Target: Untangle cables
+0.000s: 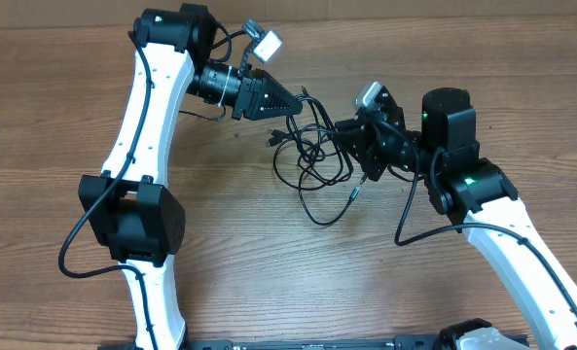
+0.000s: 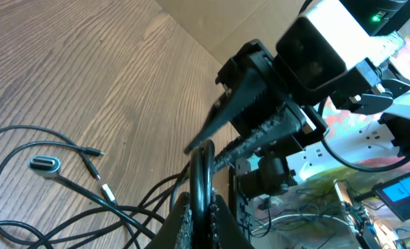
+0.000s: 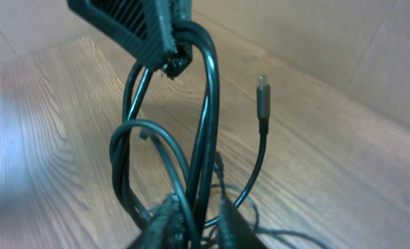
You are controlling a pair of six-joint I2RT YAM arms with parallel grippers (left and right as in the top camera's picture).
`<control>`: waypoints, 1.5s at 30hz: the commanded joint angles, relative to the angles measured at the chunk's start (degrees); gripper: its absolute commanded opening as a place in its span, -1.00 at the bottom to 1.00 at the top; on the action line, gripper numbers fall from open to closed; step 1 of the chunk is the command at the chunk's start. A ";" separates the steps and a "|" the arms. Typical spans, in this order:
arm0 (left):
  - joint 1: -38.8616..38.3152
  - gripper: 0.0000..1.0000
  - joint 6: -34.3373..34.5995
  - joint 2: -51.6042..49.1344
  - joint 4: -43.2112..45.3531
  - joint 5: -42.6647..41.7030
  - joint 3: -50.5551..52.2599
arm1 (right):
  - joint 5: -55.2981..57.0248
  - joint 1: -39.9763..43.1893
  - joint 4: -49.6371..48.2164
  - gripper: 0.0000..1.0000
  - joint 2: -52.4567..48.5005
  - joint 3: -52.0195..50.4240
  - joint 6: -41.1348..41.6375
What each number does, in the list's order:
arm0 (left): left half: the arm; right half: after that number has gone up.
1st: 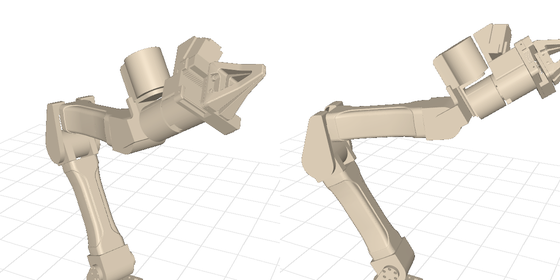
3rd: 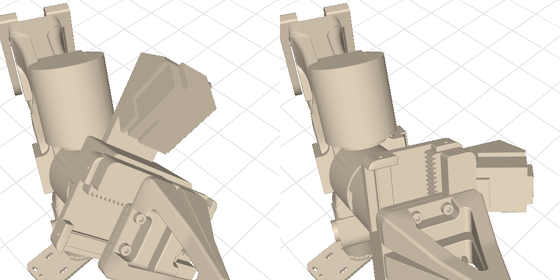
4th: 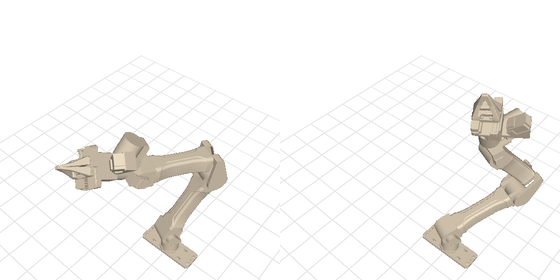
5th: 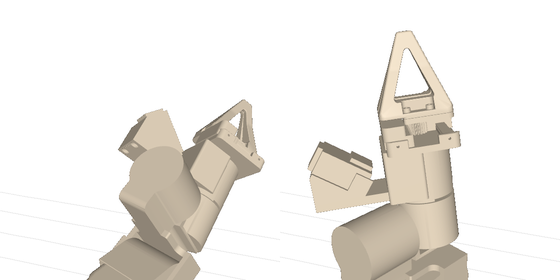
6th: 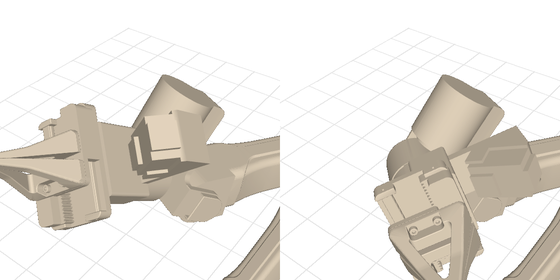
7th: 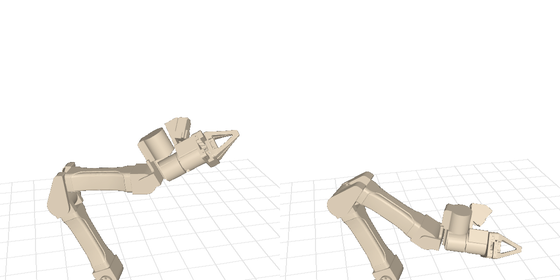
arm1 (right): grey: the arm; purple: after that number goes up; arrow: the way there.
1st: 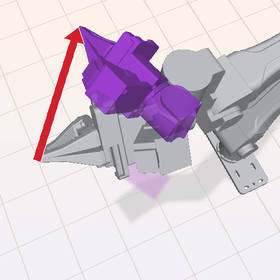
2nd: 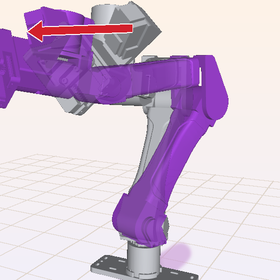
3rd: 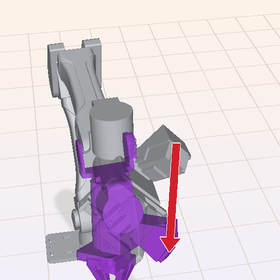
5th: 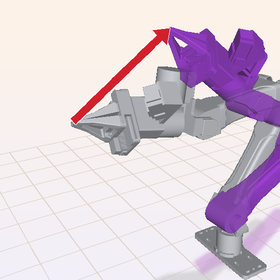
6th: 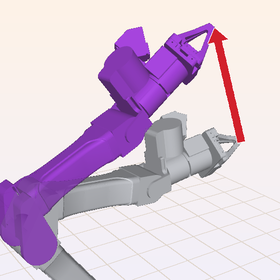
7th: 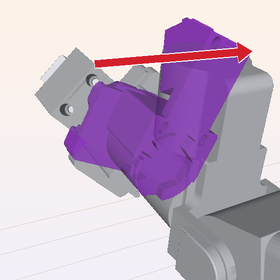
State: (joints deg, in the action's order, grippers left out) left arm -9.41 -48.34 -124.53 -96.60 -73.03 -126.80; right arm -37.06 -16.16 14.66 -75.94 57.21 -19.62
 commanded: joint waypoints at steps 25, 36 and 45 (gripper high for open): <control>-0.37 -0.91 -0.28 -0.02 0.44 -2.62 -0.85 | 0.37 0.15 9.14 -0.92 0.00 -0.20 0.15; -0.37 -0.91 -0.24 -0.02 0.37 -2.64 -0.85 | 4.02 0.15 13.97 -0.92 0.00 -0.20 0.11; -0.37 -0.91 -0.26 -0.02 0.42 -2.64 -0.85 | 9.66 0.15 20.46 -0.92 0.00 -0.22 0.07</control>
State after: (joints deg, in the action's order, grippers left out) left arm -9.78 -48.34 -124.53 -96.23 -72.88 -126.80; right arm -30.39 -16.16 34.33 -75.94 57.21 -19.53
